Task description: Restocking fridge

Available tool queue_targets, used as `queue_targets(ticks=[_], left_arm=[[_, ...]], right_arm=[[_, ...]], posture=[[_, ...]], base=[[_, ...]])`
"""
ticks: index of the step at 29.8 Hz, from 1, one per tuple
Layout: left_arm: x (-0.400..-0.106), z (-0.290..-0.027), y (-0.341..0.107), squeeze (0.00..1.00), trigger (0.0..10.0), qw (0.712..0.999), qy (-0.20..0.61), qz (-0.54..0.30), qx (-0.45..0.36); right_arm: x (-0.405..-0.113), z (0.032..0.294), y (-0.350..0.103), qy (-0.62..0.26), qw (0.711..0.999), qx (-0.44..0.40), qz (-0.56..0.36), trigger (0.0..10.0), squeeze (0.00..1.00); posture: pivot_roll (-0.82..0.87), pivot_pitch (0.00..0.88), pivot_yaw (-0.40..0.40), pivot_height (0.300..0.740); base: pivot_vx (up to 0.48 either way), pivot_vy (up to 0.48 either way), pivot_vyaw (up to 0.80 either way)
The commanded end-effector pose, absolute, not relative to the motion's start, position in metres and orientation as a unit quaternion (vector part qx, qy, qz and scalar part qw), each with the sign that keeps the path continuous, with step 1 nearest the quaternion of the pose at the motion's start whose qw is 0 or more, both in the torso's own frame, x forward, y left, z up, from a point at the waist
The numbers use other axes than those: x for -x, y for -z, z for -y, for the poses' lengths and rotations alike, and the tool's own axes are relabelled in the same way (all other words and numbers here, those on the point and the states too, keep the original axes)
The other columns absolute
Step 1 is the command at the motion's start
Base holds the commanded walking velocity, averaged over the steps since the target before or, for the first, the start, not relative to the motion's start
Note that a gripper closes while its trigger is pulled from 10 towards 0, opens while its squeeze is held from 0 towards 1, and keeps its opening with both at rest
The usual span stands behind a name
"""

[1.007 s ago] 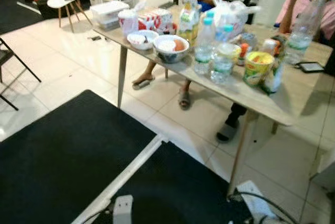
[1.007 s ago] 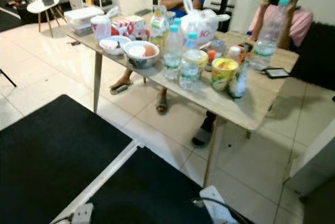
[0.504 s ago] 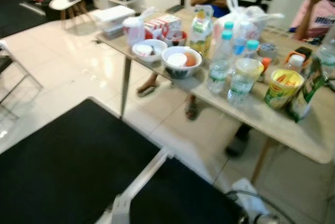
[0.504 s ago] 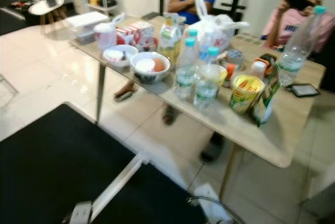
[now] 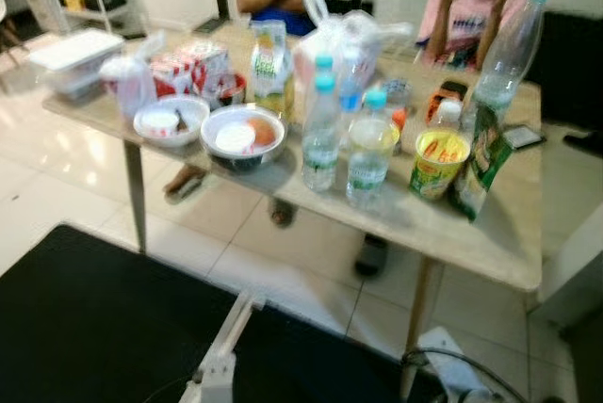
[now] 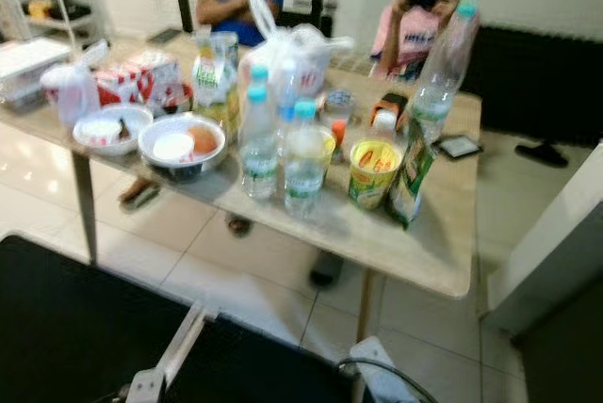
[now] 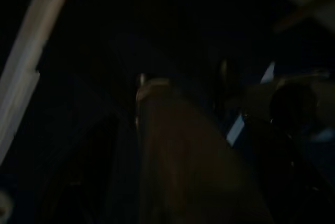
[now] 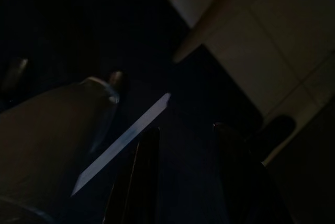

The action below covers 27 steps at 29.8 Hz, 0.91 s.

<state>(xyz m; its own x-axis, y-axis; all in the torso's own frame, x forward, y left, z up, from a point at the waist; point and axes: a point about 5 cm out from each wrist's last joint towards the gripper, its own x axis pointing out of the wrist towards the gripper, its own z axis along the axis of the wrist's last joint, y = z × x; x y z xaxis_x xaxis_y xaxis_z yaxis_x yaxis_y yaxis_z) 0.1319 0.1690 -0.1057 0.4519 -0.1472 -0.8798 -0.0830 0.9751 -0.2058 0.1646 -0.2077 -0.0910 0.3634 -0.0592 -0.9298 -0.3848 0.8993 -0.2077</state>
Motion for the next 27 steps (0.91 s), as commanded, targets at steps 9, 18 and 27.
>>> queue_targets(ticks=[9, 18, 27], left_arm=[[-0.123, -0.168, 0.109, 0.0, 10.0, 0.836, 0.0, -0.534, 0.13], [-0.123, -0.169, 0.109, 0.0, 10.0, 0.836, -0.002, -0.534, 0.129], [-0.123, -0.169, 0.109, 0.0, 10.0, 0.836, -0.004, -0.533, 0.132]], right_arm=[[-0.164, 0.208, 0.091, -0.088, 0.805, 0.194, -0.554, 10.0, 0.0], [-0.164, 0.219, 0.089, 0.016, 0.81, 0.215, -0.546, 10.0, 0.0], [-0.165, 0.299, 0.062, 0.213, 0.815, 0.142, -0.52, 10.0, 1.0]], posture=[[-0.03, 0.0, 0.019, 0.74], [-0.03, 0.0, 0.019, 0.74], [-0.03, 0.0, 0.019, 0.74]], base=[[0.0, -0.308, 0.0], [0.0, 0.0, 0.0], [0.0, 0.0, 0.0]])
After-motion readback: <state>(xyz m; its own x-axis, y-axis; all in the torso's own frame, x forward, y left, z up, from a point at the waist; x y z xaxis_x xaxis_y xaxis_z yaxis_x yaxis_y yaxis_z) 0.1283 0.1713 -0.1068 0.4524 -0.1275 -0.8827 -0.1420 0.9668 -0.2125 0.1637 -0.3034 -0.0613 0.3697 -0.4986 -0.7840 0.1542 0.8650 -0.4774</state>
